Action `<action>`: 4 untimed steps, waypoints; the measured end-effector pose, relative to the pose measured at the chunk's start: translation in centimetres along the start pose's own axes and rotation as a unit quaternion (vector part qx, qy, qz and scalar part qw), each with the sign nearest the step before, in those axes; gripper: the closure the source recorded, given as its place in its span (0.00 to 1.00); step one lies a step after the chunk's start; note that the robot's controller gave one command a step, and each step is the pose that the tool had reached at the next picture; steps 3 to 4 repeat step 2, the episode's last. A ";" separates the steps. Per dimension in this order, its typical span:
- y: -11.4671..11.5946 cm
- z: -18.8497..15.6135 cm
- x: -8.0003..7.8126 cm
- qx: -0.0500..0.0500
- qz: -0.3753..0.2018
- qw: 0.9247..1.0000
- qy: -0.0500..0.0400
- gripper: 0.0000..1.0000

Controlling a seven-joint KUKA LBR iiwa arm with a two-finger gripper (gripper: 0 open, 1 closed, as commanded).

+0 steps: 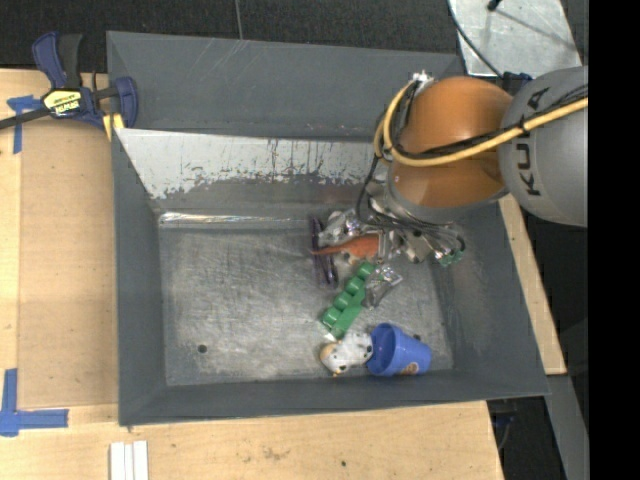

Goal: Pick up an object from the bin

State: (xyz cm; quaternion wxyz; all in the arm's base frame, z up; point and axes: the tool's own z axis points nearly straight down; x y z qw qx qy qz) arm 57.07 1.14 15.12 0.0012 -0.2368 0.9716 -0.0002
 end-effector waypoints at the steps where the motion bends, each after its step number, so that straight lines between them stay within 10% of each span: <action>1: -1.0 6.1 0.7 0.002 -0.163 0.987 -0.002 0.00; 2: -0.8 7.5 0.9 0.005 -0.250 0.968 -0.008 1.00; 4: -0.8 7.5 0.9 0.005 -0.250 0.968 -0.008 1.00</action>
Offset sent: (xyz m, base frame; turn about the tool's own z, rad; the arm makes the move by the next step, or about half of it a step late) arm -0.0095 -0.0128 -0.0812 -0.5074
